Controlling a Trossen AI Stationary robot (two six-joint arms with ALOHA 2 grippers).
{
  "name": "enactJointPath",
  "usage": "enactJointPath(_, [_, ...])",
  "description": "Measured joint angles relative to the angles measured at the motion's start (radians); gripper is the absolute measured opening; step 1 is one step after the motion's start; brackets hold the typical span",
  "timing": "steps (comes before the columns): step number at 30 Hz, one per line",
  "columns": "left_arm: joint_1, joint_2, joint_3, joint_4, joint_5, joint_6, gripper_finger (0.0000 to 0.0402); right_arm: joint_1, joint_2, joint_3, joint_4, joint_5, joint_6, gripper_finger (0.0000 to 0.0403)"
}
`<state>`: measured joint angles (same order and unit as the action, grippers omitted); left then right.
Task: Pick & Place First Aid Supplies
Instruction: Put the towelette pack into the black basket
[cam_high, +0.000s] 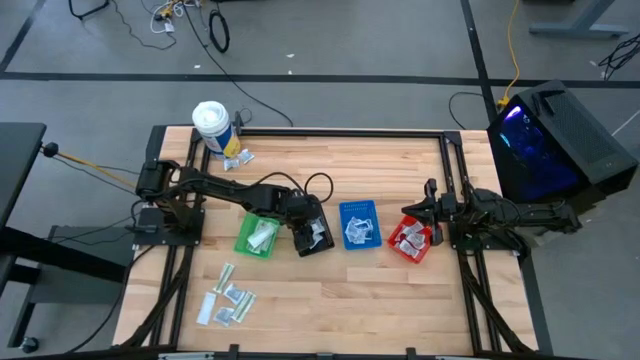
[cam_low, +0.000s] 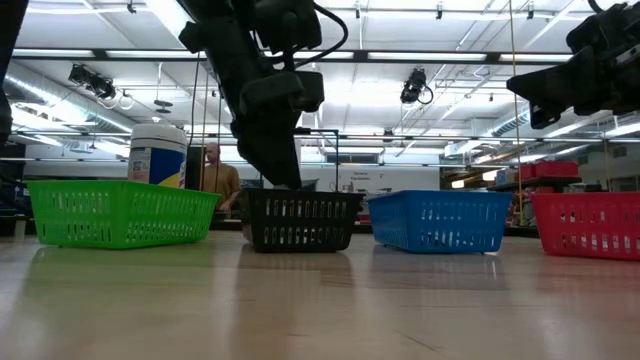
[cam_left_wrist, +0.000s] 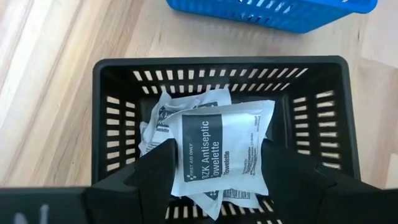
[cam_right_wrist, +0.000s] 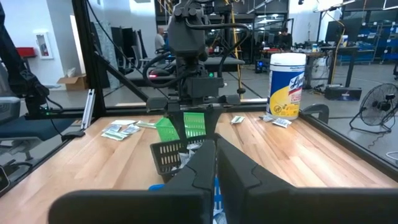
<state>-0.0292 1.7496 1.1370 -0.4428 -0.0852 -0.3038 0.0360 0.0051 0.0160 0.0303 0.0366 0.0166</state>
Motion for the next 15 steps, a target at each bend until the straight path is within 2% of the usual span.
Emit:
enactJointPath(7, [0.000, 0.000, 0.000, -0.003, 0.031, -0.005, 0.0245, 0.000, 0.000, 0.000, 0.000, 0.000, 0.000, 0.0023])
enactJointPath(15, [-0.003, 0.000, 0.000, -0.003, 0.037, -0.007, 0.0330, 0.000, 0.000, 0.000, 0.000, 0.000, 0.000, 0.0023])
